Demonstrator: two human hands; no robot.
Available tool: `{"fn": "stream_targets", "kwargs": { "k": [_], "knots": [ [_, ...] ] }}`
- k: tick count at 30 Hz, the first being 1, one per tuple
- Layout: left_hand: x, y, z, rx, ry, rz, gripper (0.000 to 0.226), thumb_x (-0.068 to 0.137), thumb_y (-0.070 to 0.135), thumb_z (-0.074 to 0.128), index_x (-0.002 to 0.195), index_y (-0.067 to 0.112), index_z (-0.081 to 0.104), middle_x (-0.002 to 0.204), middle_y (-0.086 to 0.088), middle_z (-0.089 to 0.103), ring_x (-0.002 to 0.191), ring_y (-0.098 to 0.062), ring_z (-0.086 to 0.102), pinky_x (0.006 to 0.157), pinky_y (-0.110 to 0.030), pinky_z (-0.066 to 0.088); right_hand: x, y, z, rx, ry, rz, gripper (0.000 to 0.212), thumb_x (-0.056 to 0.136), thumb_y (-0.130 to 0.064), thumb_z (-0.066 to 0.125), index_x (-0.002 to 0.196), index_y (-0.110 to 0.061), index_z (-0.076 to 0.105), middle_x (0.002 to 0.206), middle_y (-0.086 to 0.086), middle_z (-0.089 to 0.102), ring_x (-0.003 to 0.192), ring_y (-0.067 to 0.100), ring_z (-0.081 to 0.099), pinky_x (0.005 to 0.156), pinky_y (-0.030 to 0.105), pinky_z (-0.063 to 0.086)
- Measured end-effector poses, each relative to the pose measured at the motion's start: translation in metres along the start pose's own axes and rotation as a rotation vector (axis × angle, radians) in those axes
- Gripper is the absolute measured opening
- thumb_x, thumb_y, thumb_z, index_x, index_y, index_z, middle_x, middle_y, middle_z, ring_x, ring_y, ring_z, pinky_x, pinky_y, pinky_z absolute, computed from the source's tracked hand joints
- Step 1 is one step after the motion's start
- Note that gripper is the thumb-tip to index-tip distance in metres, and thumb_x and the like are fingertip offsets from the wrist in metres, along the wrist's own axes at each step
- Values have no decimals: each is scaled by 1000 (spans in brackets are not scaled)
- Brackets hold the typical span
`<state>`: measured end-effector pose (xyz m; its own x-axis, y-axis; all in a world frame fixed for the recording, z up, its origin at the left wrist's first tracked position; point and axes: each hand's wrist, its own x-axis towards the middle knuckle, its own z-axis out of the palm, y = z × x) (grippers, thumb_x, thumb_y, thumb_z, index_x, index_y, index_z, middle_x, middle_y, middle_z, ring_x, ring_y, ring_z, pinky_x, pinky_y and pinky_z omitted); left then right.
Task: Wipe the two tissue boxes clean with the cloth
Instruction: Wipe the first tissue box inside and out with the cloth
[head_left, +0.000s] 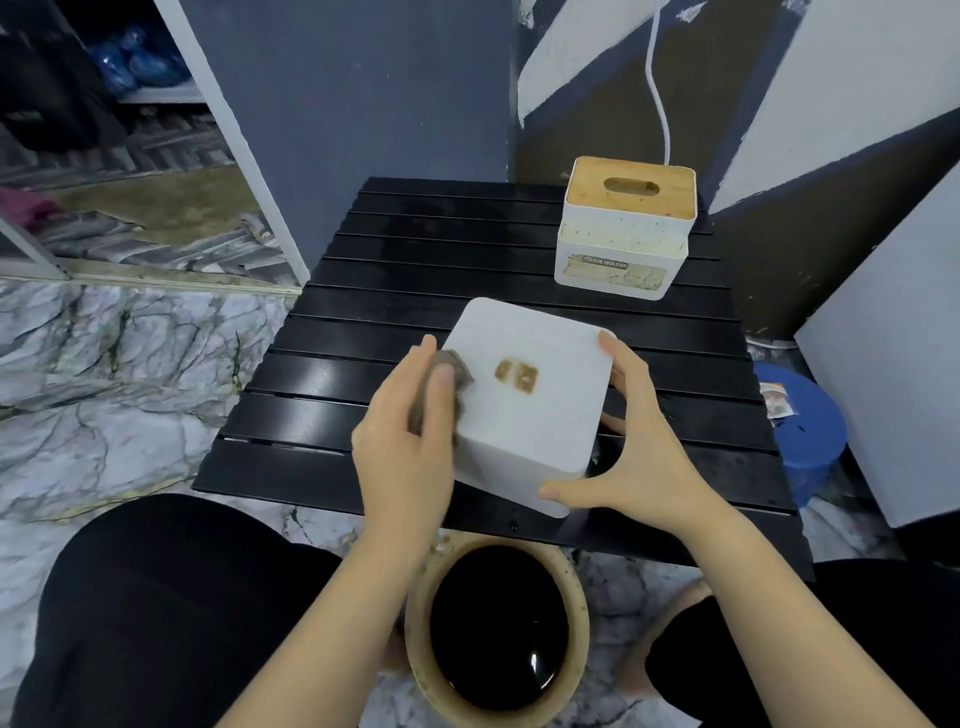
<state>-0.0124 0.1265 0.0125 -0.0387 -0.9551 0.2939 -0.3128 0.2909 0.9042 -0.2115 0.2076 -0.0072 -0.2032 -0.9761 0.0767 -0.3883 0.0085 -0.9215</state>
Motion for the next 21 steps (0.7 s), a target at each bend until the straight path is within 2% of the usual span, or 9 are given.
{"fn": "stream_targets", "kwargs": {
  "k": [3,6,8,9,11,13,16,19,21],
  "knots": [
    [-13,-5,9,366,-28,331,39,103,34,51,134,16,67,147,-4,57,144,-23,44,118,-48,35,0,1,3,-7,17,-3,141,48,-40,98,158,-45,10,164,-27,14,149,-8,25,113,25,41],
    [-33,10,28,477,-118,552,40,103,33,53,130,8,68,140,-12,62,134,-34,53,114,-49,35,2,7,4,21,24,4,134,57,-23,94,159,-44,10,165,-20,17,144,-12,32,106,15,45],
    [-51,23,45,457,-198,630,42,102,37,55,130,9,68,139,-13,62,131,-33,56,112,-46,38,3,13,2,20,25,-35,118,77,-5,84,160,-41,9,168,-11,18,147,-3,34,116,25,41],
    [-55,25,51,450,-204,655,42,101,39,57,129,10,69,138,-13,63,129,-32,57,111,-45,40,2,15,0,0,17,-53,112,84,-3,81,161,-40,9,167,-9,19,148,3,35,120,31,37],
    [-55,23,56,447,-183,702,40,100,39,61,128,13,71,136,-11,65,127,-30,60,109,-44,43,1,16,-3,-10,-21,-58,111,85,-6,81,160,-42,8,164,-9,27,145,6,42,119,33,38],
    [-49,16,50,437,-175,745,38,99,38,64,128,13,71,135,-10,66,125,-29,61,107,-43,46,1,12,-5,9,-46,-30,118,79,-6,85,159,-46,8,162,-9,30,142,2,45,117,32,42],
    [-39,5,33,413,-107,772,38,101,38,63,126,11,72,133,-9,67,124,-27,63,106,-41,47,1,1,-3,-11,-36,35,131,59,-22,91,156,-52,9,164,-15,27,147,-2,35,119,34,39],
    [-23,-13,13,388,2,638,37,102,36,61,127,11,71,136,-5,66,128,-25,61,110,-44,44,0,-11,-5,-84,-57,109,141,48,-40,98,155,-54,7,162,-26,23,149,-3,28,119,32,35],
    [-15,-20,3,297,37,487,38,101,37,59,129,13,70,139,-3,64,134,-23,56,114,-41,42,0,-22,-11,-209,-85,164,148,43,-56,99,157,-51,4,166,-28,11,154,0,16,123,34,27]
  ]
}}
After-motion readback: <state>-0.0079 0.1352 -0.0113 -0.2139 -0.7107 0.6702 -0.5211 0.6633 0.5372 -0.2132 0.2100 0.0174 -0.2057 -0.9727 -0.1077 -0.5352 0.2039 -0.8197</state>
